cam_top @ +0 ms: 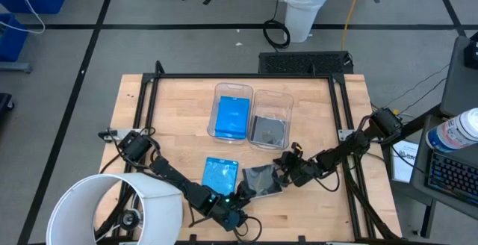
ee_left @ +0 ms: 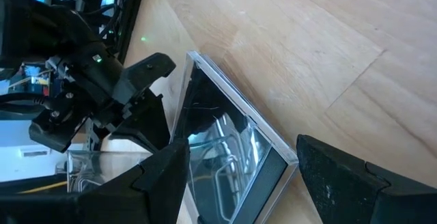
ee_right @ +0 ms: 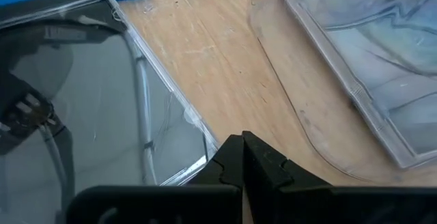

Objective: Pick & place jewel cases by type
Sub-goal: Put the black CD case into the right transparent bin

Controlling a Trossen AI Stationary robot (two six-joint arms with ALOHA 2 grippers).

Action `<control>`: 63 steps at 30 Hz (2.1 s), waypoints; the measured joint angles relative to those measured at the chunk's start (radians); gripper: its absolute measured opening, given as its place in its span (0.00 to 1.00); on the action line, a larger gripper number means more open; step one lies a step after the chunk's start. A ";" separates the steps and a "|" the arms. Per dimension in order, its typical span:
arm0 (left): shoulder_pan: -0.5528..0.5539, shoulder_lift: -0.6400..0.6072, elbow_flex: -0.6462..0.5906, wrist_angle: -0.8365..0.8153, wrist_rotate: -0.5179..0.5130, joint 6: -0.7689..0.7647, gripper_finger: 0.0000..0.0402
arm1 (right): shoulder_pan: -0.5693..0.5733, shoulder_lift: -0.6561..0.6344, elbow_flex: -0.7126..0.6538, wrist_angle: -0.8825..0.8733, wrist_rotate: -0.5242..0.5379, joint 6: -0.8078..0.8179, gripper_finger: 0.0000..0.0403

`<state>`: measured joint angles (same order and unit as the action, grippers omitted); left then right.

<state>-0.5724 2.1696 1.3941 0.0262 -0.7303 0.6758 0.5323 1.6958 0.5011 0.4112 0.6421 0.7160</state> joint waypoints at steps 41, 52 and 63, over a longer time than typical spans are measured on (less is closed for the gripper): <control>0.003 0.000 0.000 0.001 0.040 -0.026 0.67 | 0.001 -0.002 0.002 -0.113 0.108 0.079 0.00; 0.003 0.000 0.000 0.001 0.041 -0.030 0.67 | 0.001 -0.003 0.003 -0.154 0.104 0.129 0.00; 0.007 -0.002 0.000 -0.161 0.214 -0.169 0.67 | 0.000 -0.002 0.001 -0.132 0.097 0.111 0.00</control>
<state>-0.5656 2.1681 1.3937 -0.1348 -0.5158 0.5066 0.5323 1.6939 0.5018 0.2797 0.7395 0.8269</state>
